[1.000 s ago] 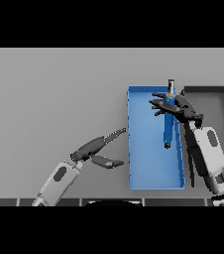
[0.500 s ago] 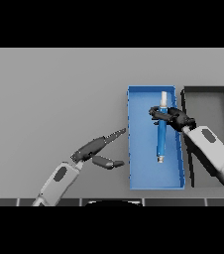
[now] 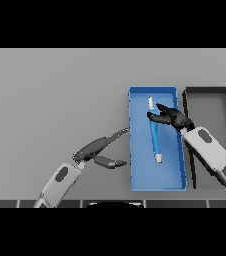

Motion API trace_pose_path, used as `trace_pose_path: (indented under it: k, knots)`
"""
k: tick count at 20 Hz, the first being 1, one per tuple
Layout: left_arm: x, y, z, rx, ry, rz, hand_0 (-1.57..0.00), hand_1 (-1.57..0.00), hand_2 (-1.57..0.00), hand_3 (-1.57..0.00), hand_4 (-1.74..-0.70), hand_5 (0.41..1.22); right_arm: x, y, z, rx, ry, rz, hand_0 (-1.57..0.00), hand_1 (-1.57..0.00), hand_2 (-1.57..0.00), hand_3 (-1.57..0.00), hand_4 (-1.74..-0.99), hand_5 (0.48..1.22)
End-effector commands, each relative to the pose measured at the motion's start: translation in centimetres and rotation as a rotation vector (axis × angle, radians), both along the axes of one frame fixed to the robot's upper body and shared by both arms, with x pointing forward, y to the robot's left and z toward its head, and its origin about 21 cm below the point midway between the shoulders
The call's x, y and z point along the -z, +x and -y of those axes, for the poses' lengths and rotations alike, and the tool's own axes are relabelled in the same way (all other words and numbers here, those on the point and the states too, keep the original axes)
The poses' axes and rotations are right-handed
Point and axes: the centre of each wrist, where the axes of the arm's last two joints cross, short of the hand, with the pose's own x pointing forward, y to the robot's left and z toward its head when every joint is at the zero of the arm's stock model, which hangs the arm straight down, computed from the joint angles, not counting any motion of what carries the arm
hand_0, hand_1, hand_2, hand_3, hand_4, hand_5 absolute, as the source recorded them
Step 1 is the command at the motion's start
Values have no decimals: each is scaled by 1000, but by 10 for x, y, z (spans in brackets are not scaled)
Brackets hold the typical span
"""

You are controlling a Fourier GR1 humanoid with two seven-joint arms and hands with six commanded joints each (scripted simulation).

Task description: Pick up the blue pipe and place it into the blue bin.

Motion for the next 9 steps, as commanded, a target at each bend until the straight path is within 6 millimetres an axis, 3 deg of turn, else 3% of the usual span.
trace_pose_path:
  k: [1,9]
  knots:
    - [2,-3,3,12,-15,5,1,1,1,1,-915,462,0,0,0,6,1,5,-23,-20,-19,-15,-1119,695]
    - [7,1,2,10,-2,-16,1,1,1,1,-920,468,-2,0,11,-6,9,-5,-9,-8,-7,-6,-1129,677]
